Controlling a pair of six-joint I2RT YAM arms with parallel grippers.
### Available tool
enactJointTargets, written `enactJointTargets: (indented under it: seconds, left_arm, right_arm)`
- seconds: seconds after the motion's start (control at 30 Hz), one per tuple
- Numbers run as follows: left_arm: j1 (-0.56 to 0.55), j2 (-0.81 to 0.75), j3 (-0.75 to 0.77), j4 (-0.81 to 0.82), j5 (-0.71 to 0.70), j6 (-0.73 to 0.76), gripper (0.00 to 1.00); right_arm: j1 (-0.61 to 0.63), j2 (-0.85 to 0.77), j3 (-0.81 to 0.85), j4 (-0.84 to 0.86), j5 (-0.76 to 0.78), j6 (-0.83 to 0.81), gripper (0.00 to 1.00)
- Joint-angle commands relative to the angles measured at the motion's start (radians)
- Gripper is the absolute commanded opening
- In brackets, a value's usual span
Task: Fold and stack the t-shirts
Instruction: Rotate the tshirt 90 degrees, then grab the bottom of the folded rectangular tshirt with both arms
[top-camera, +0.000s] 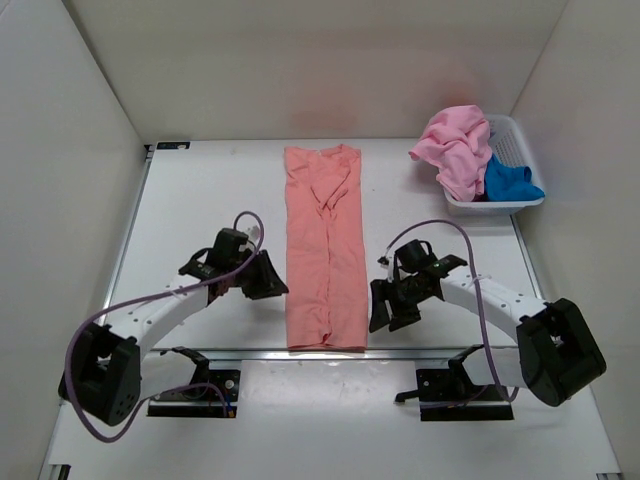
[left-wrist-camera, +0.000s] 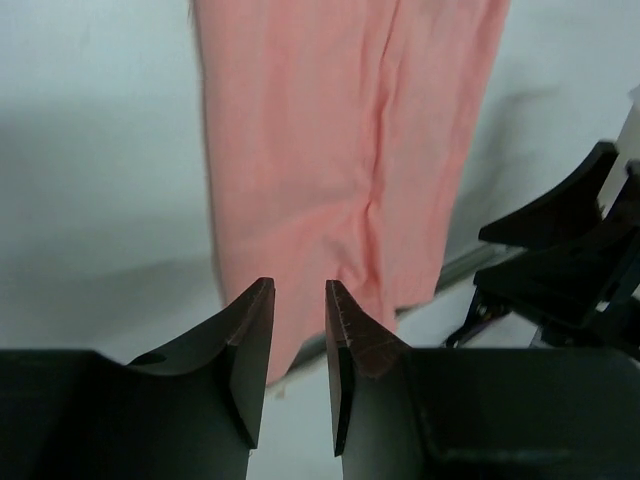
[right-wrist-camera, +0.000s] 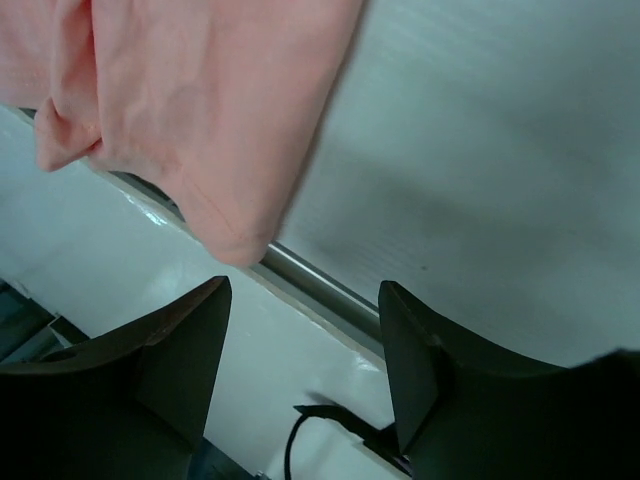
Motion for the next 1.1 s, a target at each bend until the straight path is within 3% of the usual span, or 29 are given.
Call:
enactJointTargets:
  seconds: [0.0,0.23,0.7,0.77,0.8,0.83,0.87,1.07]
  left_arm:
    - [-0.035,-0.078,-0.072,-0.048,0.037,-0.035,0.38]
    - [-0.132,-0.117,-0.175,-0.063,0.015,-0.078,0.41]
    - [-0.324,0.112,-0.123,-0.011,-0.017,-0.098,0.45]
    - [-0.342,0.158,-0.107,-0.002,-0.022,-0.095,0.43]
    - [-0.338,0.178,-0.109,-0.011,-0.014,-0.086,0.28]
    - [-0.336,0.186,-0.103,-0.006,0.006,-0.083,0.11]
    - [-0.324,0.186,-0.100,-0.017,0.027,-0.066,0.00]
    - [-0.305,0.175,-0.063,-0.192,0.035,0.064,0.00]
  right_arm:
    - [0.062,-0.033,-0.034,0.108,-0.029,0.121,0.58]
    - [0.152,-0.047,-0.112,0.241,-0.040,0.266,0.56]
    - [0.270,0.077,-0.064,0.309,-0.018,0.310,0.54]
    - [0.286,0.097,-0.053,0.309,-0.012,0.301,0.46]
    - [0.287,0.110,-0.045,0.312,-0.012,0.293,0.29]
    - [0.292,0.113,-0.036,0.303,-0.021,0.289,0.04]
    - [0.290,0.122,-0.028,0.286,-0.026,0.278,0.00]
    - [0.281,0.094,-0.034,0.202,-0.073,0.218,0.00]
